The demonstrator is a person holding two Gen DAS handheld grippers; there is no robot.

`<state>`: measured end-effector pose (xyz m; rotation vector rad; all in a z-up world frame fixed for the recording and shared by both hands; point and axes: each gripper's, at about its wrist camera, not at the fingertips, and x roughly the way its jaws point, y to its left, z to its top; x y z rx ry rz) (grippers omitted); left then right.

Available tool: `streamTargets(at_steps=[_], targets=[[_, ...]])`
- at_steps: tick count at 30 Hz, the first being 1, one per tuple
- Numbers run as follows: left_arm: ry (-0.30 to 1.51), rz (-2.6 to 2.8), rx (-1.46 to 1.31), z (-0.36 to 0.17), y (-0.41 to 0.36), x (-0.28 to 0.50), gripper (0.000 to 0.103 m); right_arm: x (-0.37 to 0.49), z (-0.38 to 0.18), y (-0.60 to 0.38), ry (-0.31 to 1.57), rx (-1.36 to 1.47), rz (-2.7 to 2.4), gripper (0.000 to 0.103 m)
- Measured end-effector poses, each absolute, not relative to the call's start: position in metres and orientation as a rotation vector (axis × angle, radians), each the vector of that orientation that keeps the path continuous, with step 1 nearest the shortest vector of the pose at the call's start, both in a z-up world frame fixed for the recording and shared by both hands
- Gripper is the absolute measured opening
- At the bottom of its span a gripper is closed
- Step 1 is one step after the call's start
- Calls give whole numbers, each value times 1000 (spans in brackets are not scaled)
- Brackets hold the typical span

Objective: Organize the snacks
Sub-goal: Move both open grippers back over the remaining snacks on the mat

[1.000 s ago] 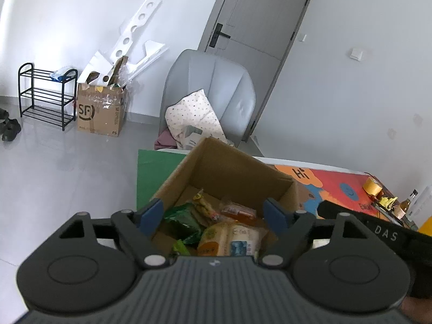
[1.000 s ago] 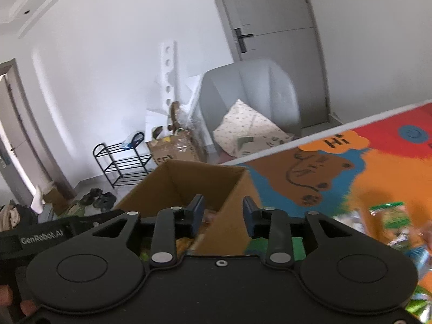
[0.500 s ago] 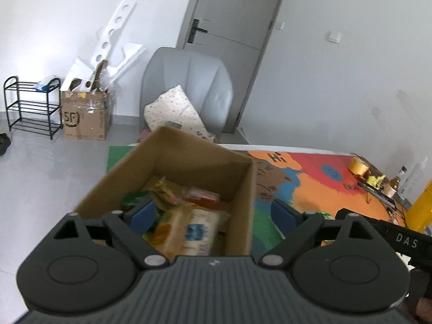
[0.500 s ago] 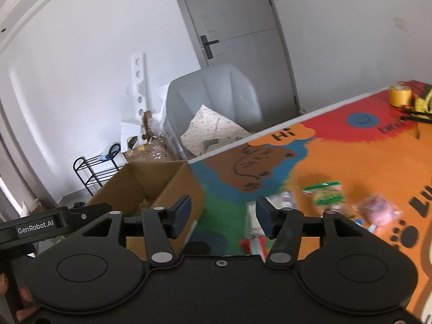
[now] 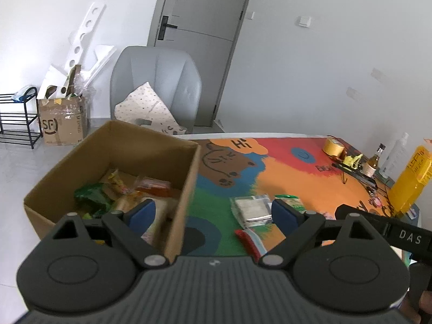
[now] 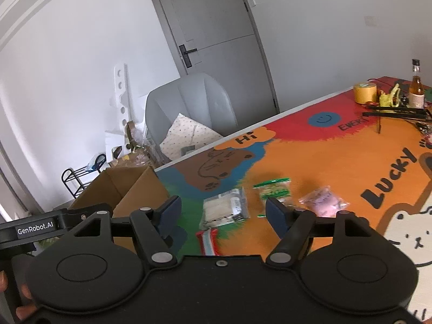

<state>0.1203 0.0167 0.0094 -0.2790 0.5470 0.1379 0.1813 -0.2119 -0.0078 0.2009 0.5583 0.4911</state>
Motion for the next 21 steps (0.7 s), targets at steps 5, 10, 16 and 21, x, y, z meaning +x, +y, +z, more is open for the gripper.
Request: streamTargets(at_steps=[5,10,16,21], targets=[[555,114,-260,10,2,122,92,178,-9,-229,559,208,481,71],[571,98,-257,5,-10,125,92,177,-14,-240,569,206,472,74],[606,48,-256,-6,-24,131,92,177,-24,-251,595,192,454,74],[633,25,-245,-18,-34,136,92,177,-34,-255,619,176,448,74]])
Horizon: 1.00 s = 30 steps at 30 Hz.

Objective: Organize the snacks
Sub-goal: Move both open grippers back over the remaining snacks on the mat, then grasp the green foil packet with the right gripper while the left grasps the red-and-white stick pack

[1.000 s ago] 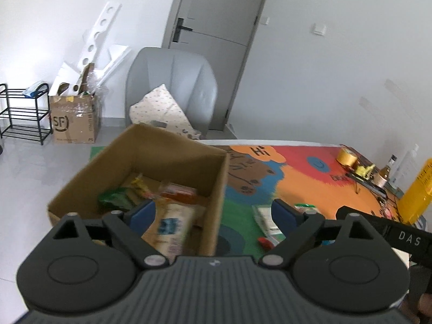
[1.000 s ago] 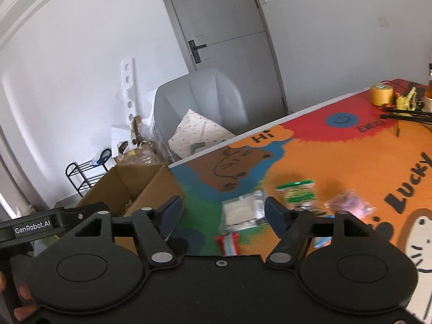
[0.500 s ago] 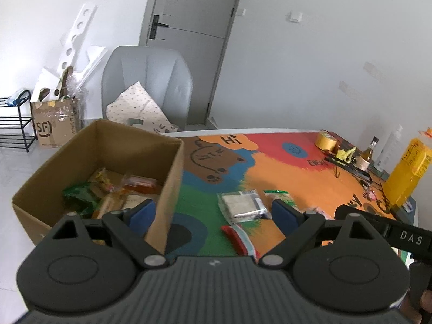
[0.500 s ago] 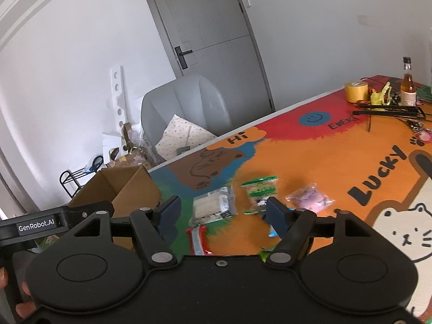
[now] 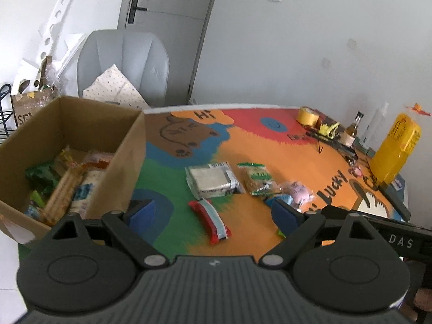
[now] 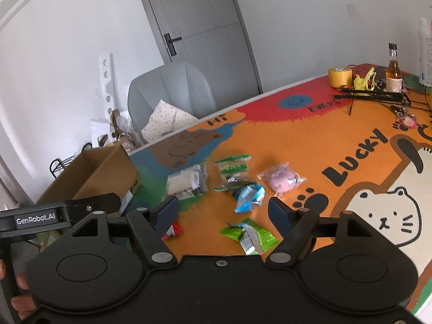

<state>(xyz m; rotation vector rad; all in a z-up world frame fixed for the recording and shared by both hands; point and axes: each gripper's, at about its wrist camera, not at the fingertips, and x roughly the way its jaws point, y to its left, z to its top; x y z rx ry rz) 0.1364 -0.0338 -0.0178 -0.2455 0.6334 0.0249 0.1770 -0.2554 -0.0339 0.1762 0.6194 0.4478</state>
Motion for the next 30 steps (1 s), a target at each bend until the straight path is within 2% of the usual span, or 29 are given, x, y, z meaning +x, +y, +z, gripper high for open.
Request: streamTargets(at_steps=[10,19,23,25,26,27,30], targets=[[691,14,-227,-40,-42,155,91,188,-60,-259,679,182,445,73],[745,21,-230,-63,-42,178,83,208,-86,-254,748,160,451,70],[762,28,-231,-71,-41,187,77,212,-95,-249,752,120,449,59],[769,32,-231,-74,-42,191,74,214,-95,-249,745,102,445,49],[770,33,-231,-75,-42,193,72,215,-95,-250,740,97,437,38],[772,34,-232,-76,-42,195,71,216,-95,-251,738,94,426,34],[782,38,-234,-80,-44,201,65,219,-96,-258,739,125,437,33]])
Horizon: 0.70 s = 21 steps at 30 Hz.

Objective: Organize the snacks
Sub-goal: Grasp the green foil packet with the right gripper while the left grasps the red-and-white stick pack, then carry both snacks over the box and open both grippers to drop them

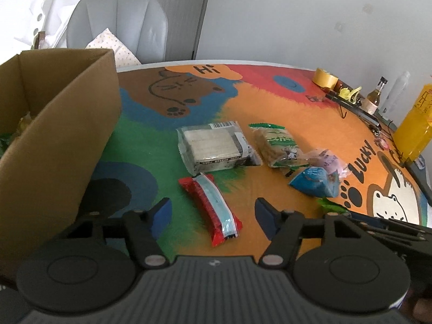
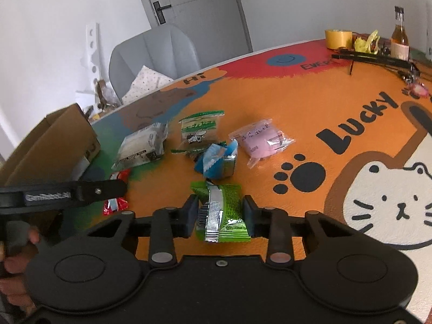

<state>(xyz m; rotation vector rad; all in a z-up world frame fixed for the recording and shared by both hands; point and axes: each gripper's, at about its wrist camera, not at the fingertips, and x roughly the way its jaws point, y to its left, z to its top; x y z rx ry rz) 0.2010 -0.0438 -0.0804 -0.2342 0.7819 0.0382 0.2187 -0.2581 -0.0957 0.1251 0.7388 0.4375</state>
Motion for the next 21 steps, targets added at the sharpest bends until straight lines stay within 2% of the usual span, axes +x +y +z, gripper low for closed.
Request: streamTargets(at_steps=[3,6,11,21], targets=[[786,37,-239,-84,-47,205,62,217,-96,-258,731,121,438,32],[773,47,-225,-85,-50,205,54,219,-96,-258,733,129,438,32],[776,54,-189,-86,-53,206,19,216,-92,-258,727,135,440,32],[731,38,-204,-65,-45,180,18,206,-77,-251,686,154,459,31]])
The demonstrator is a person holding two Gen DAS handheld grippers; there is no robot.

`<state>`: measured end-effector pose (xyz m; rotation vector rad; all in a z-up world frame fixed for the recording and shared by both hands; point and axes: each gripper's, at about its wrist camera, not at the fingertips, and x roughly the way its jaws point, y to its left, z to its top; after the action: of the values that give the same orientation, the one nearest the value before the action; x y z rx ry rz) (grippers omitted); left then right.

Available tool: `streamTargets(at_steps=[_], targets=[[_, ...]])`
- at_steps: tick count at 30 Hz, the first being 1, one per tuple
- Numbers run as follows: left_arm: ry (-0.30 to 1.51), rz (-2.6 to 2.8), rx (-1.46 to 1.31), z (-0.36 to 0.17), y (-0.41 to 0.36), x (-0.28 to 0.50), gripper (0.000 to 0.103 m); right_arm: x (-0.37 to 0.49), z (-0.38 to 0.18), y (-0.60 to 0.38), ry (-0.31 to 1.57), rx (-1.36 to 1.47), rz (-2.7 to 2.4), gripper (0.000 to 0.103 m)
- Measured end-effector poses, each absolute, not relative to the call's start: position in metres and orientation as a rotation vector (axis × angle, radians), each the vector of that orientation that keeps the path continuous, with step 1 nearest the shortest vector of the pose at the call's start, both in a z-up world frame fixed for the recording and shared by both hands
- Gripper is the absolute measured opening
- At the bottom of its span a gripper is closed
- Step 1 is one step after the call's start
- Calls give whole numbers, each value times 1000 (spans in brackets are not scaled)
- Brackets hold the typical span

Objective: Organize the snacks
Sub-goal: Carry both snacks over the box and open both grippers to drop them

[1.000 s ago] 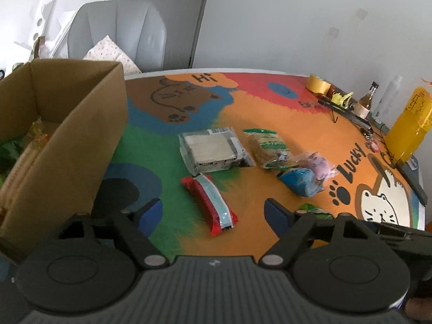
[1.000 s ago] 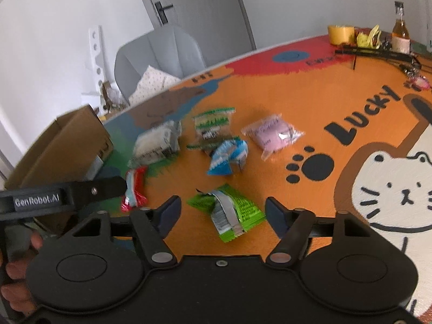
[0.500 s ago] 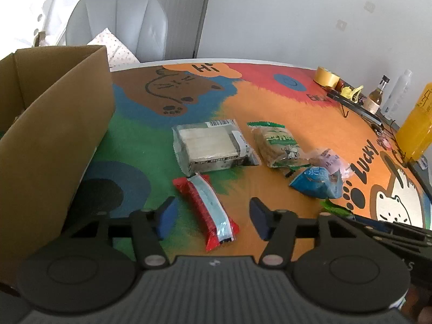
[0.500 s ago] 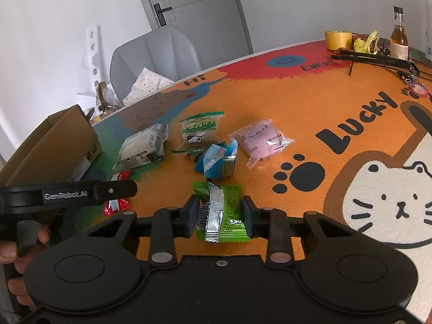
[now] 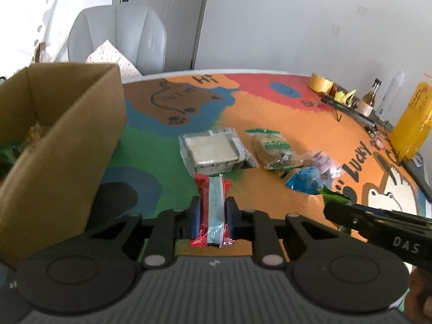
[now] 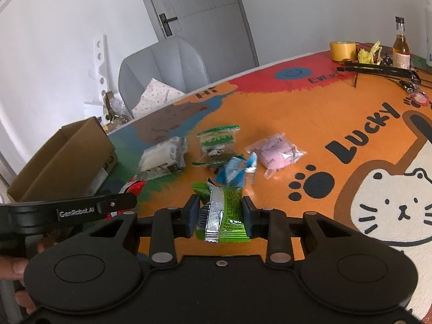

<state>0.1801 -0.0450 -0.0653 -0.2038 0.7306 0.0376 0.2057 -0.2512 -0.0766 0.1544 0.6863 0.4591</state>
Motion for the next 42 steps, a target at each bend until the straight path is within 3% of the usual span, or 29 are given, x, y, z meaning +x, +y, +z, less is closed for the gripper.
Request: streamTargets(at_steps=[42], targets=[[530,150,-239,17,34,117,18,183,-7,-178,539,138,612,31]])
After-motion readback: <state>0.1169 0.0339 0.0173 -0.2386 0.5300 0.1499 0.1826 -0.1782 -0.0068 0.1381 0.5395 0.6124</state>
